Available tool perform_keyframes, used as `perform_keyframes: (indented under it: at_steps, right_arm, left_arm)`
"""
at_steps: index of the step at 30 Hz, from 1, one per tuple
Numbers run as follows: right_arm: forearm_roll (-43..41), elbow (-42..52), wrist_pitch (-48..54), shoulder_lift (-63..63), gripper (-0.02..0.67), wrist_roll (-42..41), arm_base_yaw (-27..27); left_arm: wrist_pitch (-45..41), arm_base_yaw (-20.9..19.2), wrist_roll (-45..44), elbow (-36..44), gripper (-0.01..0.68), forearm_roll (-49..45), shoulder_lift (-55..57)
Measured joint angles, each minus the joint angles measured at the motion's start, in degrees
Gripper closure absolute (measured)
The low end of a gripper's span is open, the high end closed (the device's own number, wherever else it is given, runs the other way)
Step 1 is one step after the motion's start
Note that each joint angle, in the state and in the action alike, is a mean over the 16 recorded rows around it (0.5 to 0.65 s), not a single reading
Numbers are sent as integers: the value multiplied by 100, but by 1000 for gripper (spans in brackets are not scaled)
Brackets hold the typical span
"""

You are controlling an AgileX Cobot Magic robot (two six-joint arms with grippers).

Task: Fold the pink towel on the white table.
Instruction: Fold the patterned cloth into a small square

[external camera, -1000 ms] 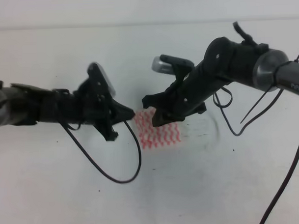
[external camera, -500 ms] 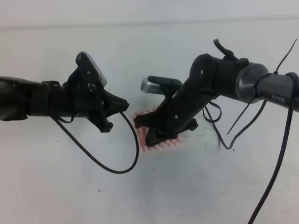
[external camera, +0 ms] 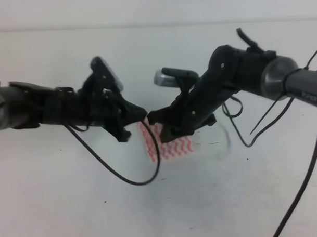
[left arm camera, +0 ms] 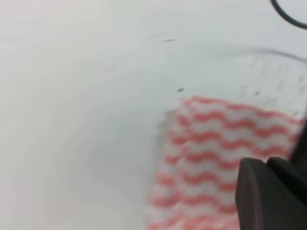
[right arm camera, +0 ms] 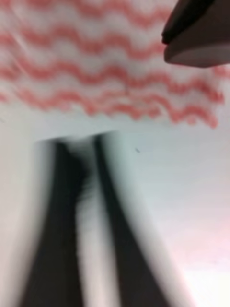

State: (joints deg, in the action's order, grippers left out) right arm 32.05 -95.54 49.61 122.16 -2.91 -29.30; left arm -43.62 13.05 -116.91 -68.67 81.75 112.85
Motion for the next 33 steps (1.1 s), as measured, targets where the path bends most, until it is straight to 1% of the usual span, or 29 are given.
perform_keyframes:
  at_steps: [6,11,21,33]
  right_arm:
    - [-99,-1,-8,-104,667,24,140]
    - [-111,-2,-3,-114,667,39,204]
    - [-123,0,-13,-71,667,40,213]
    - [-176,-1,-88,71,667,77,232]
  left_arm:
    - [349,325,180,0,677,-142,121]
    - [662,493,355,0,677,-392,212]
    - [1055,527,636,0,677,-814,259]
    - [1292,528,631,0,676,-862,211]
